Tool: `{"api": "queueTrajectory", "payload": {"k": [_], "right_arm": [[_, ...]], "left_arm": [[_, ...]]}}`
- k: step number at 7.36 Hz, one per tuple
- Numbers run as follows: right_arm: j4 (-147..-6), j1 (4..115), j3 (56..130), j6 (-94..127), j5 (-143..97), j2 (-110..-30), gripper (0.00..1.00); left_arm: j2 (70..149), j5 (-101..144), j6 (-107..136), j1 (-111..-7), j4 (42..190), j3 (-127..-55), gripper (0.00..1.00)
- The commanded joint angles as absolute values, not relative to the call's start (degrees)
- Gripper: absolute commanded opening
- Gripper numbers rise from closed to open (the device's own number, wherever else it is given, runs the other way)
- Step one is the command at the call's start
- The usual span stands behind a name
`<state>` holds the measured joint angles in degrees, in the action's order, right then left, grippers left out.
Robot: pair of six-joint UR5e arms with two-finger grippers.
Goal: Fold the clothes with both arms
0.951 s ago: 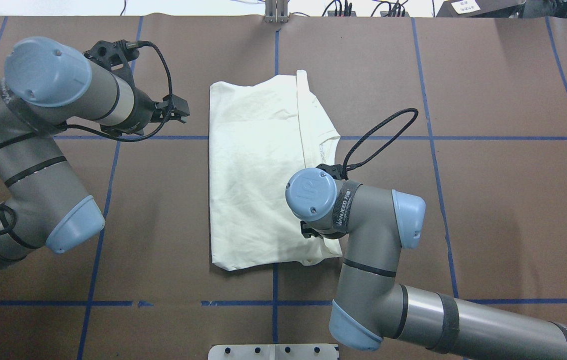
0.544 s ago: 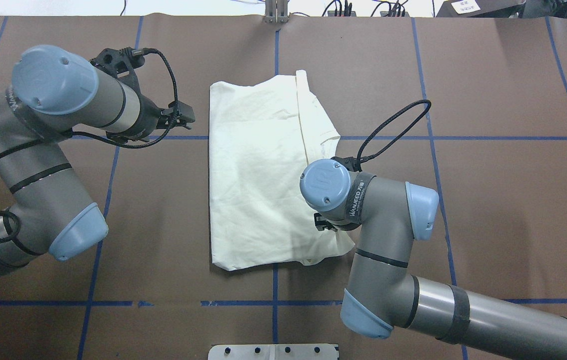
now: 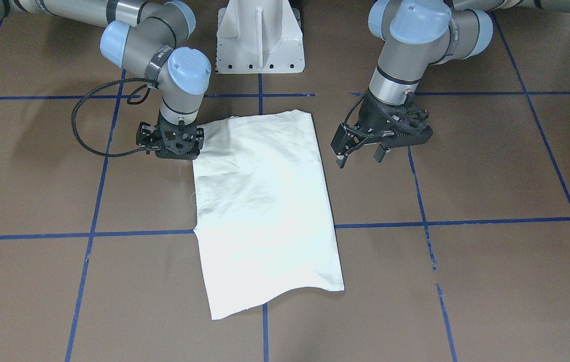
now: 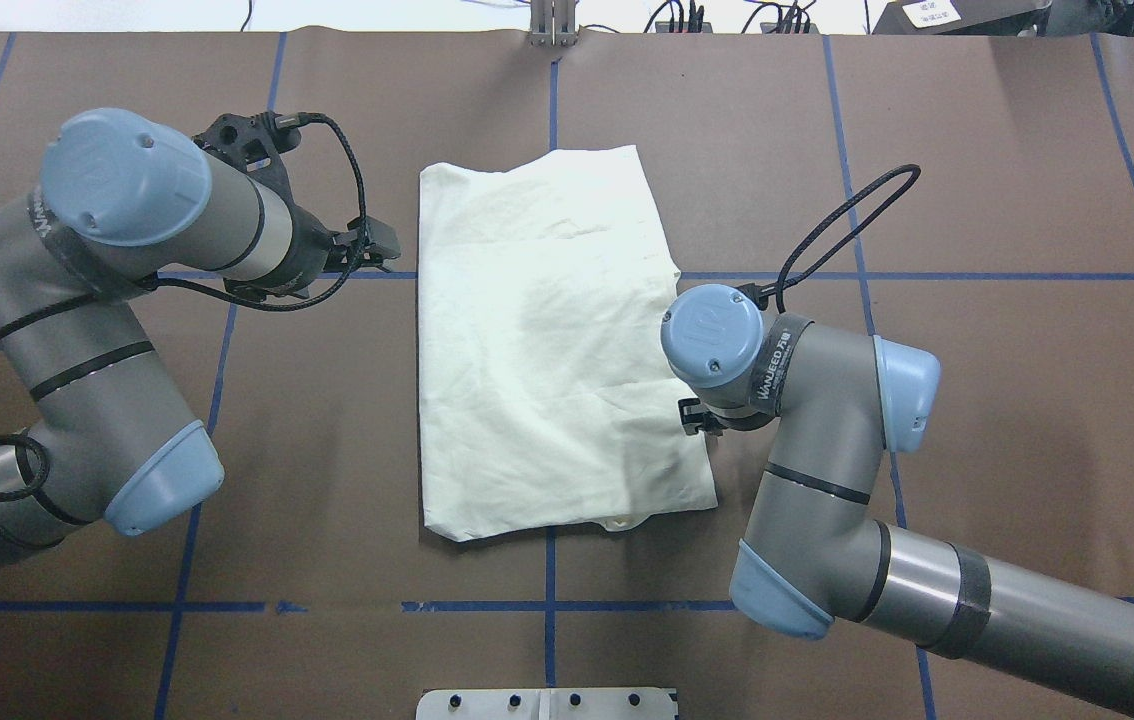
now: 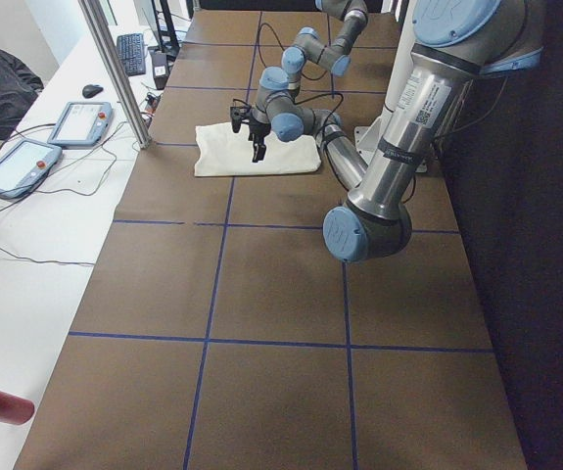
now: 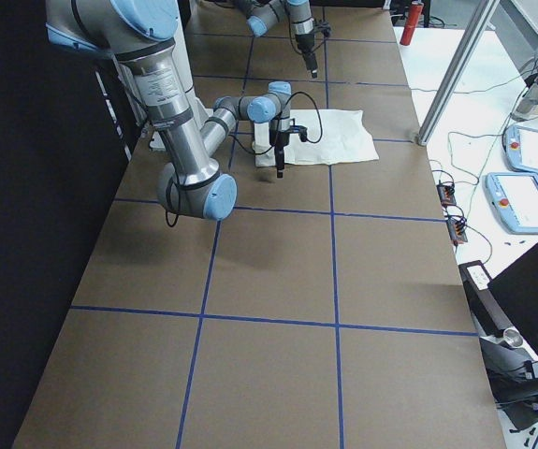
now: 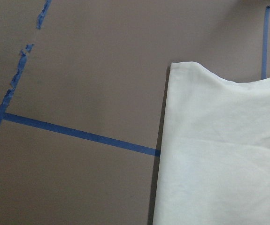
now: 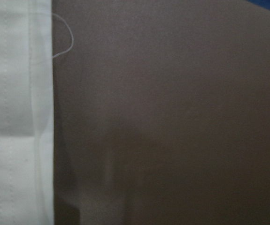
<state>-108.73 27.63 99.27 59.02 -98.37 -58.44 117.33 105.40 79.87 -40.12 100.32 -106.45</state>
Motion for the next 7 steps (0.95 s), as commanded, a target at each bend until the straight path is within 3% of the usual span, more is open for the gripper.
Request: {"api": "queueTrajectory", "payload": {"k": [1, 4, 7], "right_arm": [[-107.15, 31.45, 103.87, 56.96, -102.37, -57.75, 1.0], [-97.43, 32.08, 105.46, 58.0, -104.76, -56.16, 1.0], [-90.11, 32.17, 107.31, 64.75, -109.59, -56.87, 1.0]], "left_arm": [[117.33, 105.56, 79.98, -40.08, 100.46, -106.52, 1.0], [116.11, 108.89, 88.96, -37.99, 101.94, -106.44, 1.0], [113.11, 101.92, 115.59, -24.4, 108.02, -107.23, 0.94]]}}
